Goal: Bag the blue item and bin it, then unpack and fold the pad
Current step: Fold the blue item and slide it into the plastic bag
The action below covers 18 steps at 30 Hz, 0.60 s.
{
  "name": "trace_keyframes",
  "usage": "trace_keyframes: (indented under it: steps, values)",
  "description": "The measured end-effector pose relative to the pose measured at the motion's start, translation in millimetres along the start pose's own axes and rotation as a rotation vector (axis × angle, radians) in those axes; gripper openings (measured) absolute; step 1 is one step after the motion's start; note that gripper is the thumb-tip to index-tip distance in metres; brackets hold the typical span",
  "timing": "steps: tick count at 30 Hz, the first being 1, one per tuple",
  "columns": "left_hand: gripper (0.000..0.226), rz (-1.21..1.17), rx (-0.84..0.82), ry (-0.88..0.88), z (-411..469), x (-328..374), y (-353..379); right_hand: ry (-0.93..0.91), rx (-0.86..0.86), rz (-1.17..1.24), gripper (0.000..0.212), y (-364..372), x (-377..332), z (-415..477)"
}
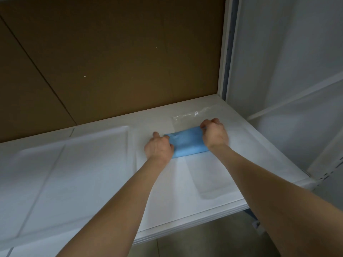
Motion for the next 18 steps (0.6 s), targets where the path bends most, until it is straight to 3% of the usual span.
trace_keyframes:
  steps: [3,5,8,15,18]
  values:
    - [0.046,0.067,0.018,0.208,2,11,3,-0.19,-0.058,-0.138,0.032,8,-6,-1]
    - [0.051,0.023,-0.133,0.246,4,13,12,-0.16,-0.142,-0.203,0.038,15,-2,-1]
    - [0.057,0.01,-0.288,0.179,6,8,25,-0.101,-0.226,-0.248,0.044,21,5,-2]
    - [0.065,-0.026,-0.309,0.11,4,7,27,-0.085,-0.35,-0.355,0.052,18,12,-10]
    - [0.059,-0.199,-0.212,-0.027,6,7,11,-0.047,-0.172,-0.339,0.042,2,9,-10]
Point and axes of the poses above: each hand's wrist, its own z-axis towards the middle knuckle, its own y-axis out of the palm, x = y × z, the point moved 4 cm from there along z, towards the middle knuckle, and after that the axes turned 4 degrees about x, right-handed, at the moved point
